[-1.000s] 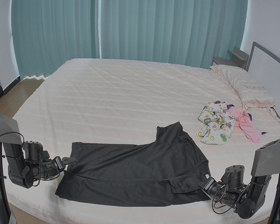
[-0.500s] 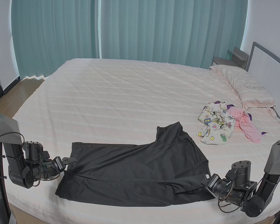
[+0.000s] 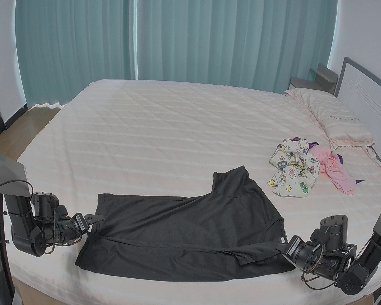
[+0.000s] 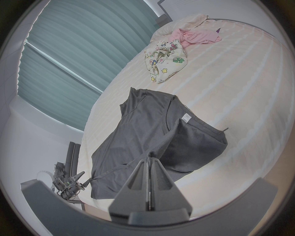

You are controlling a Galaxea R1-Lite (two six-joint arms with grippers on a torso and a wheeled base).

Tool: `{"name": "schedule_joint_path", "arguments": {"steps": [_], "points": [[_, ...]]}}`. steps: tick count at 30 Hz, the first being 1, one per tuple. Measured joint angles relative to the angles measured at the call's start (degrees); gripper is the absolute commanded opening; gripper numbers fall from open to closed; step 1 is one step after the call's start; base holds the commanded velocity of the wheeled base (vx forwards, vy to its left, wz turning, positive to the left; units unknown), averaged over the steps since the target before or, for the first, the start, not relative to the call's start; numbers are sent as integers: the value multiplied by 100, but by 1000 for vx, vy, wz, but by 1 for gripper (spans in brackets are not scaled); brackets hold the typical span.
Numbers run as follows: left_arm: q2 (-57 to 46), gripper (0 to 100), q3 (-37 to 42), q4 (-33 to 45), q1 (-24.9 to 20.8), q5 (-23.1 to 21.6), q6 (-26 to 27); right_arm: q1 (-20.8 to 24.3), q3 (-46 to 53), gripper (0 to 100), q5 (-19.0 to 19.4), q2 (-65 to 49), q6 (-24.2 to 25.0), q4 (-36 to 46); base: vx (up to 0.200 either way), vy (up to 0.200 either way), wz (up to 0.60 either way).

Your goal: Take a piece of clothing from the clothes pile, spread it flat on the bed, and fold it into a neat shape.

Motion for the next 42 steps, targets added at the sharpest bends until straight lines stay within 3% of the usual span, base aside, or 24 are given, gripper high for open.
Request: {"name": "schedule_joint_path", "arguments": {"steps": [13,14,19,26,35,42], "points": [[9,100,0,-1,0,1,0,26,56,0,17,-91,-328,318,0,0,0],[9,100,0,-1,0,1,0,22,65,100,22,-77,-407,334,0,0,0],[9,100,0,-1,-2,4,0,-18,196,100,15,157,-925,382,0,0,0],[9,100,0,-1,-5,6,0,-333,161,100,59,457,-1018,301,0,0,0],[9,100,0,-1,-5,4,0,-768,-399,100,878,848,-881,-57,0,0,0],[9,100,-6,-1,-5,11,0,-1019,-1340,100,1020,1574,-989,91,0,0,0]]}}
